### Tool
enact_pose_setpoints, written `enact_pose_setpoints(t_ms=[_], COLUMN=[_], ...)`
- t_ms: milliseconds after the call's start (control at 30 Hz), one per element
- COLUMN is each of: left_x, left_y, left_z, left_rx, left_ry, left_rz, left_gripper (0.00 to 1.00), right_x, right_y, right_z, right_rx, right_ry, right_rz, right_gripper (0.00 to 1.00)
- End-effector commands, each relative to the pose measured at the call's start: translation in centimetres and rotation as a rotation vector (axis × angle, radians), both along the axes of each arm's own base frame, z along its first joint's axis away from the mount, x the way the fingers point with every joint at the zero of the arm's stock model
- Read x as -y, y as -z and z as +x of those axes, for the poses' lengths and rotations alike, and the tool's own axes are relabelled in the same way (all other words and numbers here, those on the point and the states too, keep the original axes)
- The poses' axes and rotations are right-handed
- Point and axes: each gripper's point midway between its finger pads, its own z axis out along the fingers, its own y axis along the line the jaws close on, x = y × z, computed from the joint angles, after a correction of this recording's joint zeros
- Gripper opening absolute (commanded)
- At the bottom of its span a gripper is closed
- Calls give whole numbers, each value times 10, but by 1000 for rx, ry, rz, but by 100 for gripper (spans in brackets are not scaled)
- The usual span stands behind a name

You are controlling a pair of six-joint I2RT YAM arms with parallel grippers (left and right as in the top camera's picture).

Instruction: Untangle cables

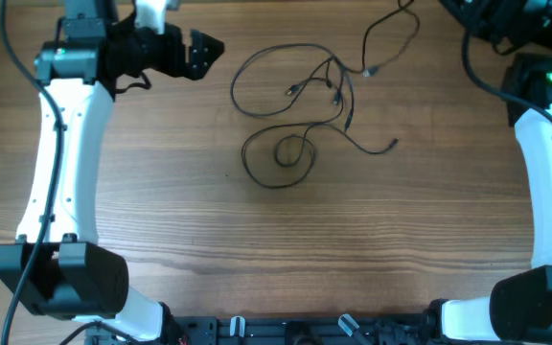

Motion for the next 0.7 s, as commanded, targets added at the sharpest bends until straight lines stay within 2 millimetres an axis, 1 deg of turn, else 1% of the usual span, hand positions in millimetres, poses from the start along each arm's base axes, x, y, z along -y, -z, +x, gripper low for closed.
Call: enact_pose_setpoints(t_ms=[0,100,200,300,400,433,500,567,633,667], left_x=[29,48,74,98,111,115,125,131,135,138], left_y=[6,6,3,-2,-4,-4,-4,1,8,15], left_z=[-9,-15,-28,-44,-54,-58,-65,-67,-67,-65], left_rx=[-17,-20,-13,4,8,14,20,6,-9,-25], left_ry=[76,117,210,321,380,406,462,477,488,491], left_rz=[-3,-4,-29,-63,-76,-80,-98,-99,-98,-97], left_gripper=[100,100,100,100,100,98,92,90,92,97], right_x=[-2,-3,-4,-5,-4,-4,-5,-6,-6,-5], right_y=[-40,-61,-71,-68,-62,-62,-64,-67,-69,-69], right_z=[-24,-35,-41,-36,-30,-29,-29,-30,-31,-32], right_rx=[55,117,122,107,79,72,79,92,87,89], right_ry=[-13,-9,-12,-9,-2,-1,2,3,2,1], right_rz=[12,15,4,-20,-27,-27,-18,-12,-3,-2], right_gripper=[5,5,5,5,5,4,5,5,5,4])
